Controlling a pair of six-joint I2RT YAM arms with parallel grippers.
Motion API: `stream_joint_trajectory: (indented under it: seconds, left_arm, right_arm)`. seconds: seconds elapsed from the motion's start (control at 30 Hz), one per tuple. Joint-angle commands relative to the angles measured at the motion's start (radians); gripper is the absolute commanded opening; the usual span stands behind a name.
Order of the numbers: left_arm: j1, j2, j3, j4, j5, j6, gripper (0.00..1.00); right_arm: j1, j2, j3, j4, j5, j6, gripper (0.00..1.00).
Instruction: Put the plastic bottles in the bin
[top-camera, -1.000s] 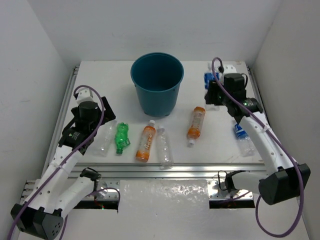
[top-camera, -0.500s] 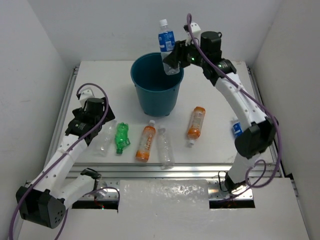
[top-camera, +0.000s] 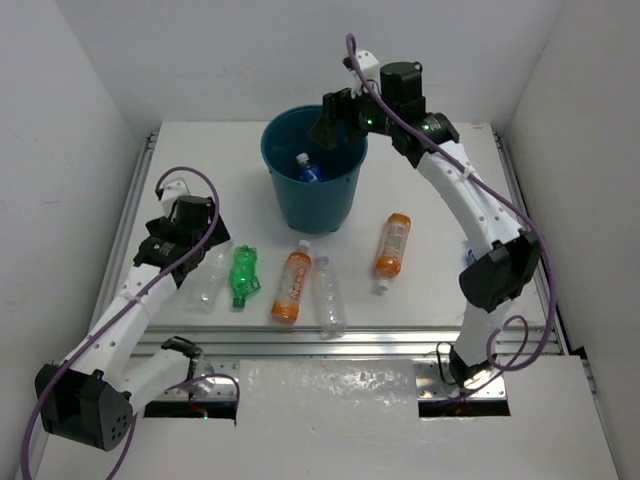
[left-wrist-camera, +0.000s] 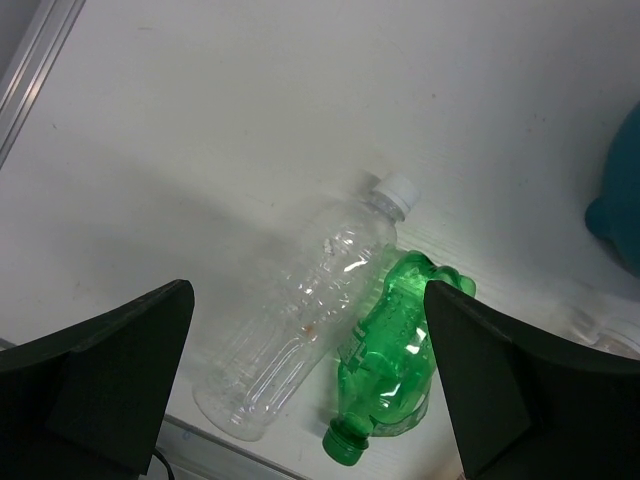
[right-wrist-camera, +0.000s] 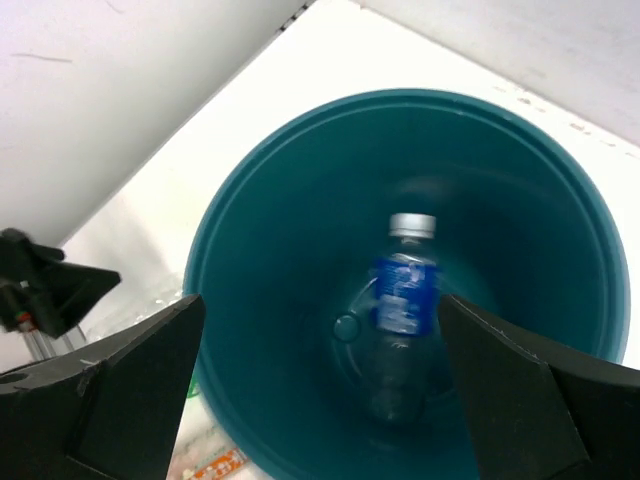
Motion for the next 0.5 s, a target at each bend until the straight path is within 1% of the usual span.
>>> stream_joint_trajectory:
  seconds: [0.0,0.03,0.07,0.1,0.17,0.2,0.27,0.3,0.37,0.4,0.47]
  left_arm:
    - [0.011,-0.001,0.04,0.018,0.005,-0.001,0.98]
    - [0.011,-0.005,0.04,0.019,0.007,-0.001,0.98]
    - [0.011,-0.005,0.04,0.019,0.009,-0.001,0.98]
    - [0.01,-0.011,0.04,0.021,0.009,0.001,0.98]
    - [0.011,-0.018,0.038,0.024,0.012,0.002,0.98]
    - [0.011,-0.026,0.038,0.032,0.018,0.005,0.98]
    - [0.013,-0.034,0.035,0.042,0.038,0.015,0.98]
    - [0.013,-0.034,0.033,0.047,0.041,0.016,0.98]
    - [0.016,-0.037,0.035,0.049,0.056,0.022,0.98]
    - [0.014,-0.037,0.035,0.05,0.058,0.024,0.98]
    - [0.016,-0.041,0.035,0.055,0.068,0.027,0.98]
  right_arm:
    - [-0.004,-0.132,-0.005,-0.021,0.086,-0.015,0.99]
    - [-0.004,-0.156,-0.023,-0.067,0.136,-0.006,0.99]
    - [-0.004,-0.225,-0.057,-0.09,0.275,0.03,0.99]
    - [-0.004,-0.271,-0.171,-0.096,0.331,0.053,0.99]
    - [-0.004,-0.378,-0.326,-0.059,0.451,0.113,0.99]
    - [-0.006,-0.484,-0.481,-0.04,0.559,0.132,0.99]
    - [-0.006,-0.573,-0.613,-0.002,0.658,0.187,0.99]
    - [-0.006,-0.643,-0.717,0.003,0.727,0.202,0.99]
    - [-0.011,-0.691,-0.802,0.006,0.751,0.245,0.99]
    - [-0.014,-0.711,-0.871,0.008,0.749,0.256,0.99]
    - [-0.017,-0.695,-0.937,0.009,0.726,0.278,0.99]
